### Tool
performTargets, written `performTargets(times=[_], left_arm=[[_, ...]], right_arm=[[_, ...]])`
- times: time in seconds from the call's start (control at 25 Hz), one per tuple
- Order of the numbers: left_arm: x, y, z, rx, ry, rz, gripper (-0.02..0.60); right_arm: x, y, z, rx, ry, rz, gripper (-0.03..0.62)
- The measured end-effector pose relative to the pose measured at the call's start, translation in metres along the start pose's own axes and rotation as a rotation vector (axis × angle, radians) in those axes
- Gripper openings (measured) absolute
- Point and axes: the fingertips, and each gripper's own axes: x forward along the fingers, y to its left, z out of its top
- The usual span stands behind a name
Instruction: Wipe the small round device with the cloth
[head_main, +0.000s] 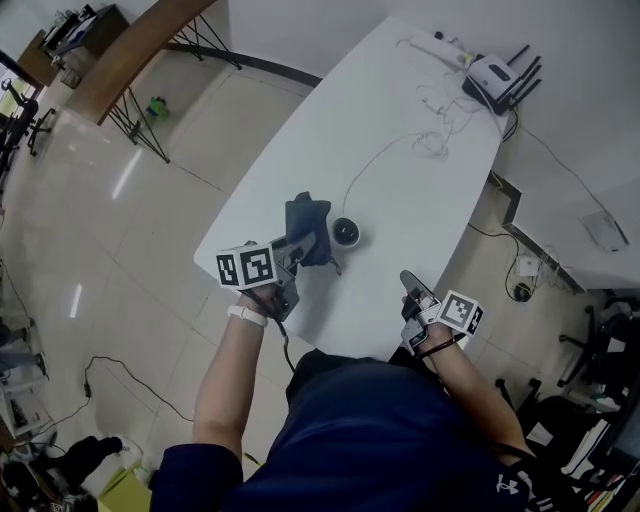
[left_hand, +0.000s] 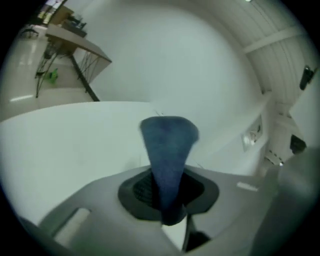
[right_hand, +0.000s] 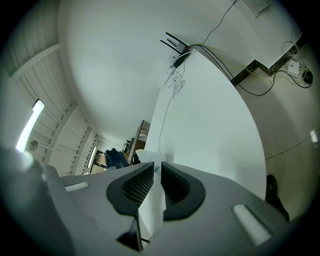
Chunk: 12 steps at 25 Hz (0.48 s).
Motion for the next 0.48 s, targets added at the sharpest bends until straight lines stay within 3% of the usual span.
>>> performTargets(times=[0.24,0.48], left_arm=[[0.036,0.047,-0.052,-0.156,0.059,0.125,0.064],[0.046,0.059,-0.088,-0.281,-0.006,0.181,0.064]], right_arm=[[0.002,0.002,0.0,-0.033,0.012,0.013,0.052],[0.002,0.002,-0.005,-0.03,0.021,0.015,0.052]])
